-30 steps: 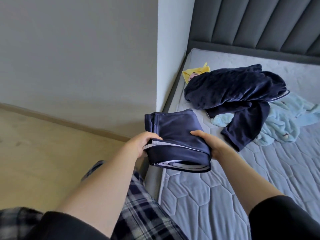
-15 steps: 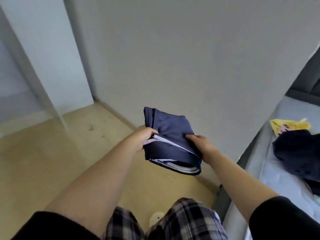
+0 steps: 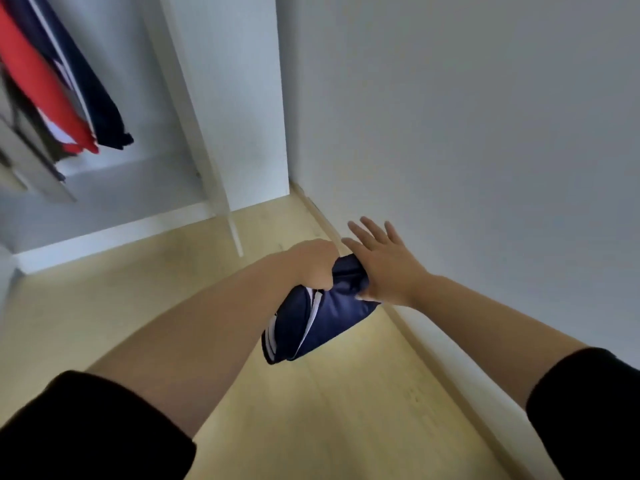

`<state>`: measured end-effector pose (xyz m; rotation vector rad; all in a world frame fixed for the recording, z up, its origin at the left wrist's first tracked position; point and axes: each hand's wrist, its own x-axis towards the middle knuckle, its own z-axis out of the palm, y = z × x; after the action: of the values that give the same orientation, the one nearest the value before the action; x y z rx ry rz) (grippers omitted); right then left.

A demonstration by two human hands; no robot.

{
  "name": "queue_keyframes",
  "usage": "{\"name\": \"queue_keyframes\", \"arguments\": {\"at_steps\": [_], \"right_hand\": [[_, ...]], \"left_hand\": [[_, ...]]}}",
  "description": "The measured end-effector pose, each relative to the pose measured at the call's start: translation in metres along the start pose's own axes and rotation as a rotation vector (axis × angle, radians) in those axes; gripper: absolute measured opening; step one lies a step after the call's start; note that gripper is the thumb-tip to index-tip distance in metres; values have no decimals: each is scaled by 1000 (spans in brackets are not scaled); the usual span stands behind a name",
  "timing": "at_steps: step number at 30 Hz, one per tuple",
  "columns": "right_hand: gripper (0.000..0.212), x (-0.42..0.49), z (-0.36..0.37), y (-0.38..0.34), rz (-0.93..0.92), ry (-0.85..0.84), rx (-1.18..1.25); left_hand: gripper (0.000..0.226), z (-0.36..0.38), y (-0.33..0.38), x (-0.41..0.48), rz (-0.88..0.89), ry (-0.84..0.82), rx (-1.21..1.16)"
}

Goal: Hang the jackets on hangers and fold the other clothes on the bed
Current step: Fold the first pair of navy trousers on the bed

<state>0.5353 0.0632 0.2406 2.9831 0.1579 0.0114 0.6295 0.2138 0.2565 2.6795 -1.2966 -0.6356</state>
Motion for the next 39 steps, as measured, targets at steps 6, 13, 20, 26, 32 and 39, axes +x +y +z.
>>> {"name": "queue_keyframes", "arguments": {"at_steps": [6,13,20,26,32,39], "right_hand": [[18,72,-184,-41,-25,-344,296],[13,149,-380,-101,-133,-324,319],[14,220,-484,-140,-291,-213,307],[15,293,-531,-154,-391,-62,246],[21,413,-578,-170,-487,39,183],[25,579,-639,-181,-551,133,187]], "left_hand": [[7,-168,-32,-93,3,-31,85],[23,-347,-79,-209,-136,-14,67],[18,-441,-139,-277,-272,30,272],[1,-500,-198,-294,-365,235,278],[11,-575,-288,-286,-492,417,308],[9,-676,-404,-260,-603,565,225]]}}
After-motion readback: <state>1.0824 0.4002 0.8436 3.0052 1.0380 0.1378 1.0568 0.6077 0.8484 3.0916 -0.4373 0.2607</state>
